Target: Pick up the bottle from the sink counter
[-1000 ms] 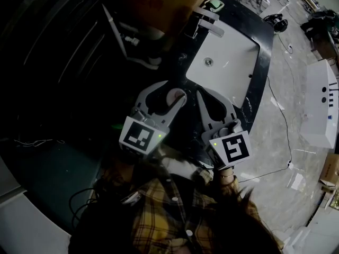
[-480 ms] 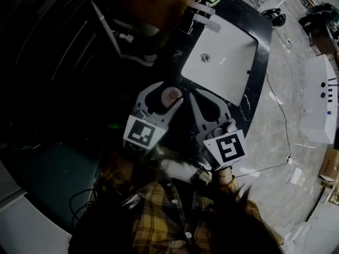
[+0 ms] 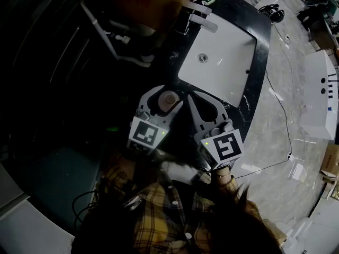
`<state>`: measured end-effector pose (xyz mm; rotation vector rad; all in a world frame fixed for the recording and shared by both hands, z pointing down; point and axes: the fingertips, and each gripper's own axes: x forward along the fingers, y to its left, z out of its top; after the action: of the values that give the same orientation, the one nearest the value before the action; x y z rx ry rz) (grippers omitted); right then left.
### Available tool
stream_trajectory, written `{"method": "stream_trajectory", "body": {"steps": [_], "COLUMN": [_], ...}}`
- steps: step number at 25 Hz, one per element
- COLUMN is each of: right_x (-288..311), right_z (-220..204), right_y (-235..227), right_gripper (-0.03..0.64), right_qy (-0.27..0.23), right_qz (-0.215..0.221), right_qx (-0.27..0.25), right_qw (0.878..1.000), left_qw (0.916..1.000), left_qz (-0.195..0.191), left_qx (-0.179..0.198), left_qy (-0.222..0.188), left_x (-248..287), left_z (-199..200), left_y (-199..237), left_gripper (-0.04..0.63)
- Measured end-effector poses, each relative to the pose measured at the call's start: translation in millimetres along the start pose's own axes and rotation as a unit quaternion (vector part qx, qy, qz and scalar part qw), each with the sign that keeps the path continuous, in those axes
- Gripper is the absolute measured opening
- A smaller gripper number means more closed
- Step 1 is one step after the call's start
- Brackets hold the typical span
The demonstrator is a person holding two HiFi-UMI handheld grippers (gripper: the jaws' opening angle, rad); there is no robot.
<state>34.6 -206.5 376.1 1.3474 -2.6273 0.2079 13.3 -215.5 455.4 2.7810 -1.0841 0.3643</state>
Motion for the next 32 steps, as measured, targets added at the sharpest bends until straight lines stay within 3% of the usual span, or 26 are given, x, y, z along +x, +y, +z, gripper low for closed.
{"method": "stream_trajectory", "body": {"steps": [11,18,23,32], "right_x": [-4,-5,-6,-4], "right_z": [-15,-17,-19,-21], "right_y": [-13,-16,-18,-13], "right_gripper": [0.017,0.017,0.017,0.017], "right_qy": [0.018,0.021,0.026,0.026], "right_qz": [-0.016,-0.018,-0.021,-0.018], "right_qx": [0.010,0.011,0.012,0.011], "right_qw": [1.000,1.000,0.999,0.999], "left_qw": [0.9996,0.9987,0.9995,0.9988], "left_qz": [-0.015,-0.011,0.004,0.001], "left_qx": [0.006,0.042,0.016,0.032], "left_qy": [0.021,0.027,0.027,0.037], "left_x": [13,21,19,20], "left_z": [-20,-29,-29,-31], "left_y": [-5,-3,-2,-4], "left_gripper": [0.232,0.232,0.231,0.207]}}
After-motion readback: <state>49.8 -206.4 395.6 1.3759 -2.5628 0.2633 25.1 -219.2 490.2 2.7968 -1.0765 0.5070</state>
